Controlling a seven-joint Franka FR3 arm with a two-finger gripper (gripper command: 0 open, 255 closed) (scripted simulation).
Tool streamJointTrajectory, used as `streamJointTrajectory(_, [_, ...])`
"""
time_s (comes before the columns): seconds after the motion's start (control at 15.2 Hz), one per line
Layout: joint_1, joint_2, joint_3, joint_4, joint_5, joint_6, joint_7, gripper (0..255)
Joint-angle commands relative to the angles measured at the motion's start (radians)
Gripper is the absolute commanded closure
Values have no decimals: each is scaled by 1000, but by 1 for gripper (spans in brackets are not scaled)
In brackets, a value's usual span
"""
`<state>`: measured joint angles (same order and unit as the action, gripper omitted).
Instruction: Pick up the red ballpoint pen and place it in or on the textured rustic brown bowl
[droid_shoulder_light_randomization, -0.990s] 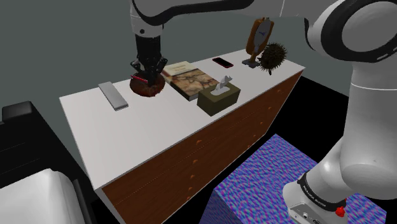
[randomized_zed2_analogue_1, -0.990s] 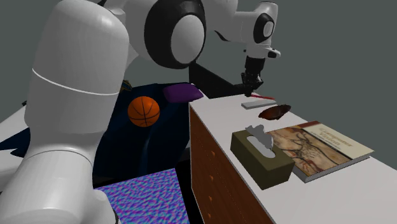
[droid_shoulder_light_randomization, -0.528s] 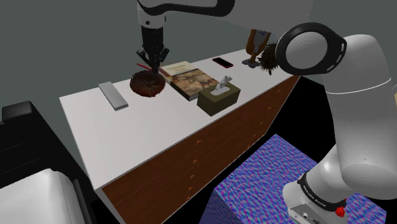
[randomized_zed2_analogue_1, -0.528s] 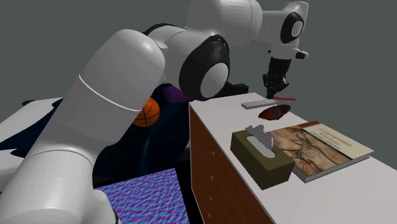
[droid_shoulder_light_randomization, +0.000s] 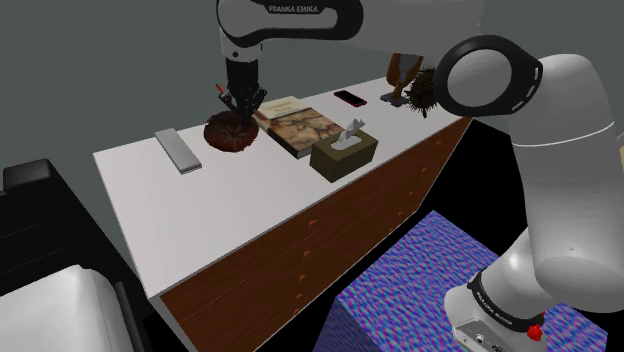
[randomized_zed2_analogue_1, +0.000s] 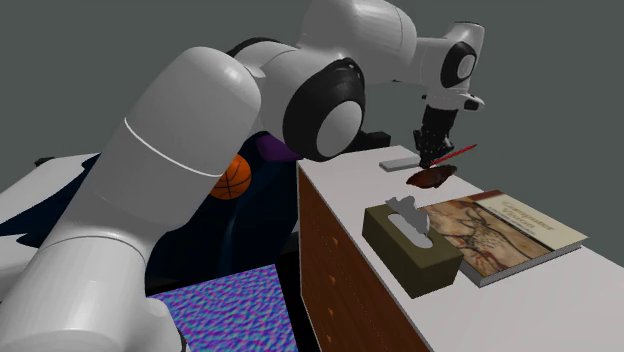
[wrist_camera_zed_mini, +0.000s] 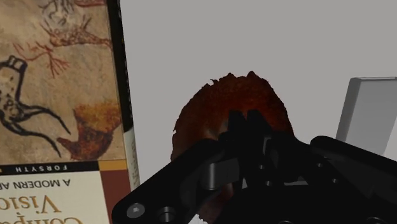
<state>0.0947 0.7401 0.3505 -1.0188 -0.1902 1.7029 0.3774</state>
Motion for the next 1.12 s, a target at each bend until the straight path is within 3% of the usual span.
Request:
streamJointTrajectory(0.0, [-5, -3, 0, -34, 0, 30, 1, 255])
streamJointTrajectory(0.33, [-13, 1, -2, -97, -3, 95, 4, 255])
streamJointTrajectory(0.86, [-13, 1, -2, -99, -3, 98, 5, 255])
streamJointTrajectory(0.92, [-13, 1, -2, -99, -3, 98, 5, 0])
streamJointTrajectory(1.06, [-13, 1, -2, -99, -3, 98, 5, 0])
